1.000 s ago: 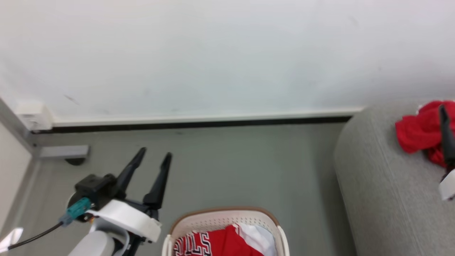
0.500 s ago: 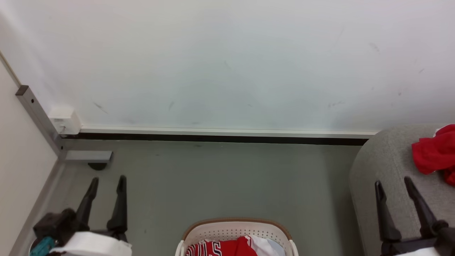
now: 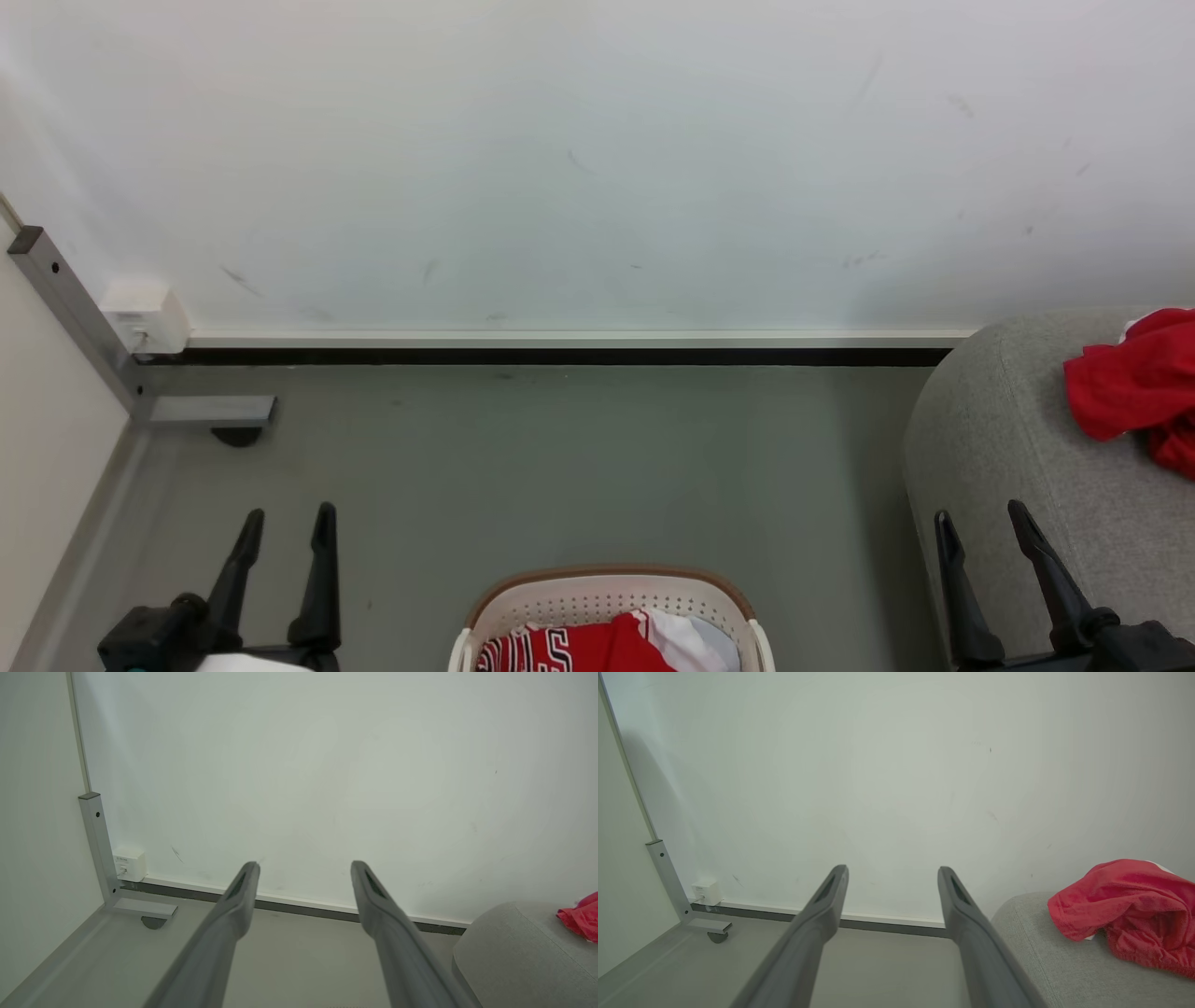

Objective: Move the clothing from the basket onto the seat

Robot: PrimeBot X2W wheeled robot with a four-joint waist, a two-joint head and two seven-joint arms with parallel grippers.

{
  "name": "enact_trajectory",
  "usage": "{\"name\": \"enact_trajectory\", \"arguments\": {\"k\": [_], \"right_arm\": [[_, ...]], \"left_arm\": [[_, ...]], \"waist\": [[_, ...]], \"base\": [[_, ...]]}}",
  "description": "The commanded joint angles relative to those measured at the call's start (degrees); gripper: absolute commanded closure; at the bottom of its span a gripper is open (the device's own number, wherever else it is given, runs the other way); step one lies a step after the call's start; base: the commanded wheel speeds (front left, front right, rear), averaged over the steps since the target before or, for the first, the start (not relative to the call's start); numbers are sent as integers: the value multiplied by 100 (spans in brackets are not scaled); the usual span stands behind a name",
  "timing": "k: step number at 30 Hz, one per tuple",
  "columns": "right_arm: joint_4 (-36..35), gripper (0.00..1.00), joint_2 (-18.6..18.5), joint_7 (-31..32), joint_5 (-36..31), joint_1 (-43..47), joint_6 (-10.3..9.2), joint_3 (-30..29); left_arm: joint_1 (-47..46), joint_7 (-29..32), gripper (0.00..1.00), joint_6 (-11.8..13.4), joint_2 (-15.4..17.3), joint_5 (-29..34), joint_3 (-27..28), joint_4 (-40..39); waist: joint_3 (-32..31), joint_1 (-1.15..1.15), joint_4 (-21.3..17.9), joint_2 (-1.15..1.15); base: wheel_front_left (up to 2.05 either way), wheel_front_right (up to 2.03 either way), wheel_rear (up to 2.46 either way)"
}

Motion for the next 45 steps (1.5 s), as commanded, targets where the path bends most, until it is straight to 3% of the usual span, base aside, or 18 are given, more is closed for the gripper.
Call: {"name": "enact_trajectory", "arguments": {"k": [1,12,27,36,45], "right_arm": [[-22,0,13,-18,-26,-90,-14,-3],[-53,0,25,-19,117,-95,-14,-55],[47,0,25,-20,95,-229,-14,61],[52,0,23,-19,10,-386,-15,154],[-161,0,23,-19,90,-613,-14,161]], "left_arm": [[-49,-2,0,-35,-13,87,58,34],[-79,-2,0,-172,-186,289,205,99],[-117,-2,0,-186,-182,220,105,175],[-234,-2,0,-175,2,-3,-242,235],[-597,-3,0,-175,386,-322,-842,649]], "waist": [[8,1,-3,0],[64,1,-20,0],[124,1,-107,0],[334,1,-305,0],[836,1,-764,0]], "base": [[0,0,0],[0,0,0],[0,0,0],[0,0,0],[0,0,0]]}}
